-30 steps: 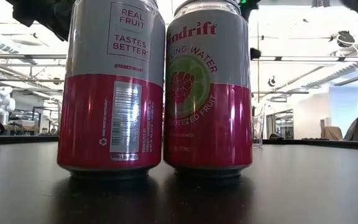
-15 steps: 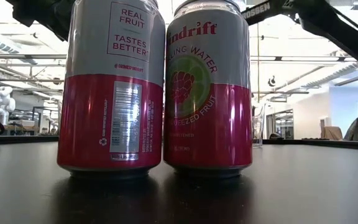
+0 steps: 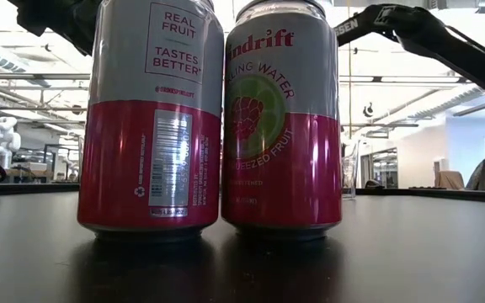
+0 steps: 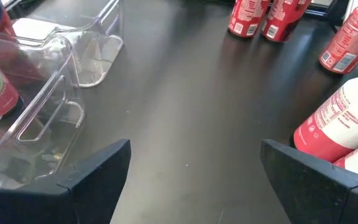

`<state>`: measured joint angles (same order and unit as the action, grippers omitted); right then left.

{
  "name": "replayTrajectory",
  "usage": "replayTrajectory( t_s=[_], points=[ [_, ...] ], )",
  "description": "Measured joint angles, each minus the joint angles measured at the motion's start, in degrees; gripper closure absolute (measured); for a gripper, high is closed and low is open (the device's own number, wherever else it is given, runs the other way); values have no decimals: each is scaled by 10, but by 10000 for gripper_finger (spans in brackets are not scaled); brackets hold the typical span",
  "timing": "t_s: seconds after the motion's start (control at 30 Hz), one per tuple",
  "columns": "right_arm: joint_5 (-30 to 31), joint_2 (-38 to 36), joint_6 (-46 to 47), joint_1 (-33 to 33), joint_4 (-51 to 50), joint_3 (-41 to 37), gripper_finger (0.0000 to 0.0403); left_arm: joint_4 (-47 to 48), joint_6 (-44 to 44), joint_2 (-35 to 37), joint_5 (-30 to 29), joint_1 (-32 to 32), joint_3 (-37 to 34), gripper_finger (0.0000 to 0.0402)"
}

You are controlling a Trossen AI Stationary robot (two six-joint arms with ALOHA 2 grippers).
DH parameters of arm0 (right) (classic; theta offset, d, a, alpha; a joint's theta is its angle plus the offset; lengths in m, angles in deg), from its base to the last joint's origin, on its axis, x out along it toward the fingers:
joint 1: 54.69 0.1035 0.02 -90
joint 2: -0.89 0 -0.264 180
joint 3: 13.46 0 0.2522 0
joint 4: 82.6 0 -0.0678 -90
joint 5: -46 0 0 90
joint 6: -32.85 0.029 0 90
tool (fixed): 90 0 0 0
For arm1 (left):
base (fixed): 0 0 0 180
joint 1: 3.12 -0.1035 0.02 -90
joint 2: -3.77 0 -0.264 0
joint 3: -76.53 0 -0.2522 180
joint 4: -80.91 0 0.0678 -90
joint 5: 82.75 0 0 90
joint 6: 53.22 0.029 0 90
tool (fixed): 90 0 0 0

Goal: Sort soda cans
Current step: Put the middle right orange soda can into the right transparent bin

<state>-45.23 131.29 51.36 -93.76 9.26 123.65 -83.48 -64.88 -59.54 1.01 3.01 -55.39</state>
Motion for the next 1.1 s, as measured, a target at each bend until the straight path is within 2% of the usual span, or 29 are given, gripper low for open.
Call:
replayTrajectory(
  t_s=[0.9, 1.1],
  points=[
    [-4, 3, -15, -11, 8, 0, 95, 0, 0, 0, 0, 0, 0, 34],
    [-2, 3, -22, -11, 11, 0, 61, 0, 0, 0, 0, 0, 0, 34]
  ],
)
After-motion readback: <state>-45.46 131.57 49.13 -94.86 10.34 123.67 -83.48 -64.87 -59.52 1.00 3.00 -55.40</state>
